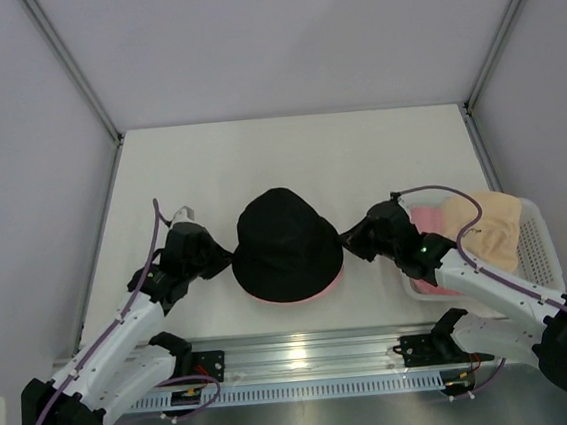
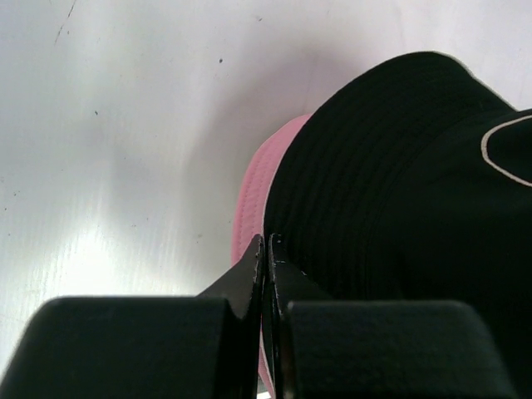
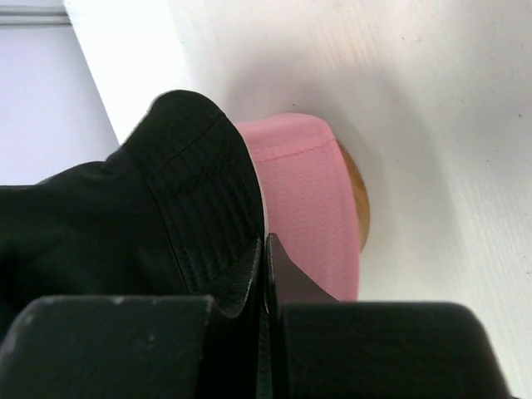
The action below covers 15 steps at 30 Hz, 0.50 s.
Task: Stack the hats
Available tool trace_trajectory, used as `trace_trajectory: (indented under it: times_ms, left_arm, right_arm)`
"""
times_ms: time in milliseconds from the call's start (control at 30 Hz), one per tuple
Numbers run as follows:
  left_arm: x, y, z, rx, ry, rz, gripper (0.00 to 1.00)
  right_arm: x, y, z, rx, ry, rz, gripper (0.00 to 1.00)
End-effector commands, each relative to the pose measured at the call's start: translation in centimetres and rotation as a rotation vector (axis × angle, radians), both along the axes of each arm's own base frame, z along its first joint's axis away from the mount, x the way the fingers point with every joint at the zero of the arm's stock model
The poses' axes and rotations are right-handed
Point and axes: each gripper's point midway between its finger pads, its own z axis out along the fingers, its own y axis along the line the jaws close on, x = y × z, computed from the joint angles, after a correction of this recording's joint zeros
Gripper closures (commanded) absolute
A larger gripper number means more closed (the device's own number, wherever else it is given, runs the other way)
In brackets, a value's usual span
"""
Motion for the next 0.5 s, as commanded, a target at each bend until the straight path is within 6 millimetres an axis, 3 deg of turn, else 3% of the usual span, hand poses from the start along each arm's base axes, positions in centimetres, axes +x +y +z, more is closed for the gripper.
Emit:
trace_trajectory:
  times_ms: [0, 200, 467]
  left_arm:
    - [-1.3, 0.6, -2.4, 0.056, 0.047, -0.025, 0.99]
    - [-1.9, 0.2, -3.7, 0.101, 0.048, -0.074, 0.99]
    - [-2.3, 0.0, -3.9, 0.149, -0.022, -0.117, 0.99]
  right_arm:
    - [-1.4, -1.1, -3.8, -0.11, 0.062, 0.007, 1.0]
    - [-2.4, -1.2, -6.1, -0.224, 0.086, 0.066, 1.0]
    - [-3.0, -0.5, -6.8, -0.319, 0.002, 0.149, 1.0]
